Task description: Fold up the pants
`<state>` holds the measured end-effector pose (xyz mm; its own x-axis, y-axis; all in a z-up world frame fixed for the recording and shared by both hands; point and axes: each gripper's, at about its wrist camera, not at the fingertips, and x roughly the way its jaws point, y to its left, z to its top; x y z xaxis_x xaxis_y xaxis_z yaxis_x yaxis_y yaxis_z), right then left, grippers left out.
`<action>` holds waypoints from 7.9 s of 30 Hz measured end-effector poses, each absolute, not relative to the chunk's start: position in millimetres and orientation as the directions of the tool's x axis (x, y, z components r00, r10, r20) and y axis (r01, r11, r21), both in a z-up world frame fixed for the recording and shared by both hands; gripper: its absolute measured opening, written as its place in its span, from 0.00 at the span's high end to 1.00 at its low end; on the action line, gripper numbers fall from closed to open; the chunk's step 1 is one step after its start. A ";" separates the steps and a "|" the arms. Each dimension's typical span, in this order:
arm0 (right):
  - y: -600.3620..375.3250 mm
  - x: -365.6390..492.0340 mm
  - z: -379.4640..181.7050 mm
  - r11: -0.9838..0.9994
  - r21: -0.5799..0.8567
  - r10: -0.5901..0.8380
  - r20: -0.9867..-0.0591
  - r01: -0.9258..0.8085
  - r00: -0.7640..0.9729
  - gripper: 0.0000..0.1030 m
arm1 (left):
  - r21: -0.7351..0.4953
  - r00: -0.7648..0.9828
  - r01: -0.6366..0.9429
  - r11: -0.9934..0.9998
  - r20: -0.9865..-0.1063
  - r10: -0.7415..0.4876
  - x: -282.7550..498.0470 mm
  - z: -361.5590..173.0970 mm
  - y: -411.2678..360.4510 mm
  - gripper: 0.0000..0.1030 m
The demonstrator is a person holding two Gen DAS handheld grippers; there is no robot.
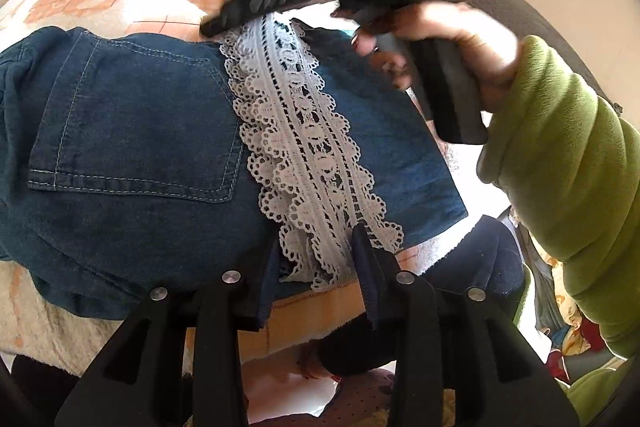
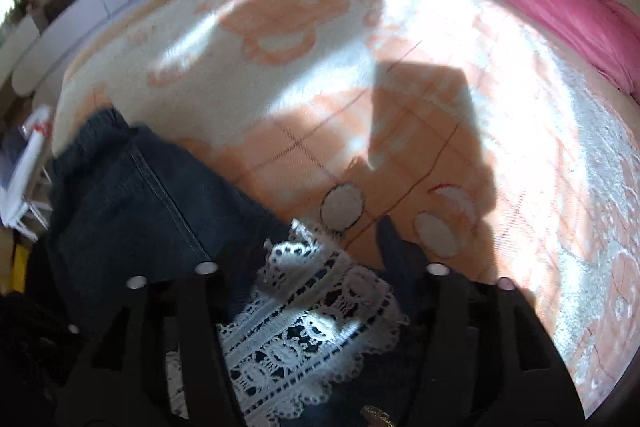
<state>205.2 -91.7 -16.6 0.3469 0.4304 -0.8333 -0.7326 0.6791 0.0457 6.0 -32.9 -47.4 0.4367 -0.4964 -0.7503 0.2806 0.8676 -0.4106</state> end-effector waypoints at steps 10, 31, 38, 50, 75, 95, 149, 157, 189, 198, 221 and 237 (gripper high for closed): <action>-173.9 162.3 17.9 0.757 0.119 0.482 -0.766 -0.643 0.425 0.32 | -0.411 0.440 0.278 0.868 -0.749 -0.495 5.6 -49.5 -35.0 0.66; -212.1 147.0 -11.9 0.861 0.073 0.342 -0.815 -0.503 0.467 0.16 | -0.335 0.525 0.249 0.908 -0.742 -0.418 -9.9 -11.7 -13.5 0.24; -206.5 137.7 32.8 0.838 0.075 0.405 -0.750 -0.540 0.524 0.10 | -0.267 0.594 0.131 0.955 -0.750 -0.291 -21.0 5.3 32.3 0.08; -80.6 141.6 65.1 0.656 0.073 0.544 -0.735 -0.751 0.404 0.09 | -0.321 0.568 -0.082 0.944 -0.793 -0.220 -27.3 -12.6 103.1 0.07; 52.1 150.0 -21.6 0.328 0.328 0.583 -0.808 -0.886 -0.083 0.65 | -0.569 0.580 -0.101 0.816 -0.700 -0.417 -1.3 -51.1 93.0 0.37; -143.9 166.2 62.5 0.362 0.374 0.816 -0.570 -0.854 0.096 0.31 | -0.503 0.558 0.226 0.834 -0.635 -0.534 36.3 11.8 -36.7 0.34; -247.9 29.5 49.2 0.832 0.088 0.475 -0.624 -0.547 0.621 0.14 | -0.256 0.622 0.189 0.948 -0.716 -0.317 79.8 40.8 -16.1 0.14; -216.7 -7.6 45.8 0.759 0.036 0.536 -0.600 -0.650 0.593 0.14 | -0.194 0.642 0.217 0.957 -0.710 -0.289 92.8 52.6 -30.4 0.04; -125.9 -7.2 -38.5 0.501 -0.067 0.494 -0.796 -0.863 0.349 0.95 | -0.246 0.440 0.286 0.926 -0.825 -0.355 182.3 -19.6 -47.9 0.48; -146.5 -19.8 19.8 0.496 0.038 0.641 -0.690 -0.867 0.337 0.78 | -0.243 0.439 0.291 0.925 -0.825 -0.355 183.1 -19.8 -46.9 0.48; -181.0 -10.1 58.9 0.659 0.127 0.645 -0.602 -0.741 0.471 0.50 | -0.210 0.521 0.279 0.937 -0.787 -0.332 164.8 0.6 -46.9 0.49; -259.4 10.4 79.9 0.854 0.124 0.493 -0.505 -0.505 0.709 0.18 | -0.183 0.637 0.271 0.945 -0.702 -0.318 112.9 55.1 -33.2 0.09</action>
<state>10.4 -259.4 79.9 0.7086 0.4929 -0.5049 -0.5055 0.8538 0.1242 112.9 -33.2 55.1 0.6367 -0.3184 -0.7023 0.2712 0.9450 -0.1826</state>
